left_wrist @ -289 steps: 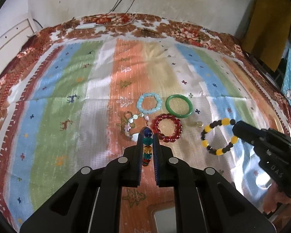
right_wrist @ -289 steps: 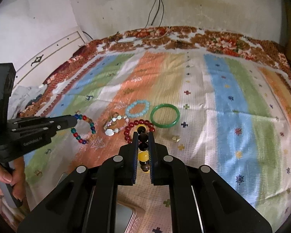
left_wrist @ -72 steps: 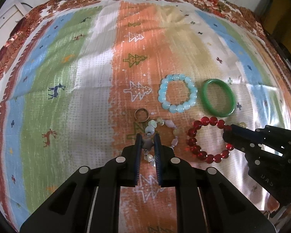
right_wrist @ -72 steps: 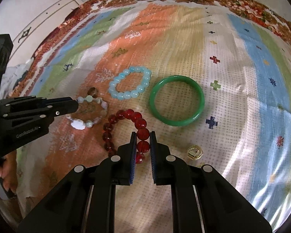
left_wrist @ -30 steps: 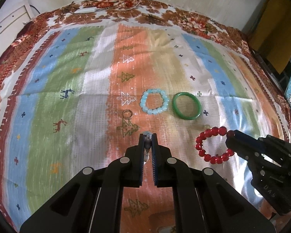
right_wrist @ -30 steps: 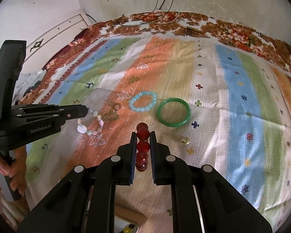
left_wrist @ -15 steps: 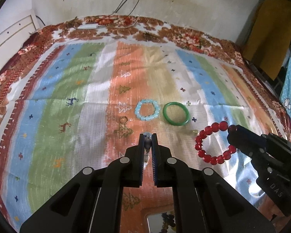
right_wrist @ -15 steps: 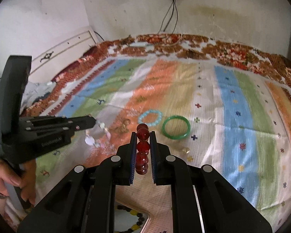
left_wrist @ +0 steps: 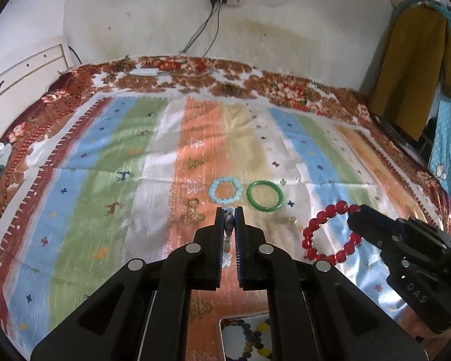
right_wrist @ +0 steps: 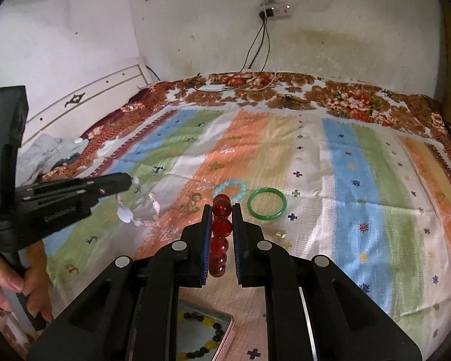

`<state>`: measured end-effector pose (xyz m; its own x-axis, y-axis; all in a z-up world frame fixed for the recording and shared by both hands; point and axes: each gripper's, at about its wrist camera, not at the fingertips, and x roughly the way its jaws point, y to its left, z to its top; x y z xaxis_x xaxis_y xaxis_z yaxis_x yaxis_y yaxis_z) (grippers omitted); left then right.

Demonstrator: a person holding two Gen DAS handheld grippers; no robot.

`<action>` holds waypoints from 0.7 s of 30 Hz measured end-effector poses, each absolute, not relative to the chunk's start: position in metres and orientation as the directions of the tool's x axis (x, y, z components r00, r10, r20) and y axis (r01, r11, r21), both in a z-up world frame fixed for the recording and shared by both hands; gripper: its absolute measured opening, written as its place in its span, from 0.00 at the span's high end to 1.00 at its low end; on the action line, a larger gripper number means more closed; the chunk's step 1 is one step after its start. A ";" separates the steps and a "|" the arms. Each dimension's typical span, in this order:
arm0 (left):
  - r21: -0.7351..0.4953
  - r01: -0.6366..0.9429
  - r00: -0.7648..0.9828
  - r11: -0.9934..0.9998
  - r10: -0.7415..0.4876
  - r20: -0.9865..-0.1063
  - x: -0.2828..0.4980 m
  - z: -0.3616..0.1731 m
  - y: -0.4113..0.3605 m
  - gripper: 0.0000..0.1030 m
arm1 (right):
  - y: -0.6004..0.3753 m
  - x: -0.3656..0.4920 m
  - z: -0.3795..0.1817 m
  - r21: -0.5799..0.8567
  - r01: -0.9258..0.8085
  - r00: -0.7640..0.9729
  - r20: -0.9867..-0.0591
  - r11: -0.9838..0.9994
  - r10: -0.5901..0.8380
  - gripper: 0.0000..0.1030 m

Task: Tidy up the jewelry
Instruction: 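Lift both held bracelets and carry them over the silver tin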

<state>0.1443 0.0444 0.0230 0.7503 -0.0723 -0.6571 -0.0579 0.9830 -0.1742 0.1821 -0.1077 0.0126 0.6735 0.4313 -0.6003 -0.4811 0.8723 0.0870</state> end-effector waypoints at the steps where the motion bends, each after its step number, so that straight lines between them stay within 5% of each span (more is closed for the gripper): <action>1: -0.173 -0.056 0.756 0.983 -0.071 -0.651 0.141 0.025 0.043 0.94 | -0.108 0.178 0.013 0.072 -0.476 0.687 -0.592 0.877 0.422 0.87; 21: -0.113 0.032 0.805 0.993 -0.093 -0.586 0.077 0.031 0.010 0.94 | -0.111 0.124 0.017 0.022 -0.512 0.708 -0.555 0.859 0.436 0.87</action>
<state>0.0768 0.0104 0.0309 0.8050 -0.0927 -0.5861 0.0318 0.9930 -0.1133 0.1243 -0.1112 0.0171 0.7080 0.4364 -0.5553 -0.5119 0.8588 0.0222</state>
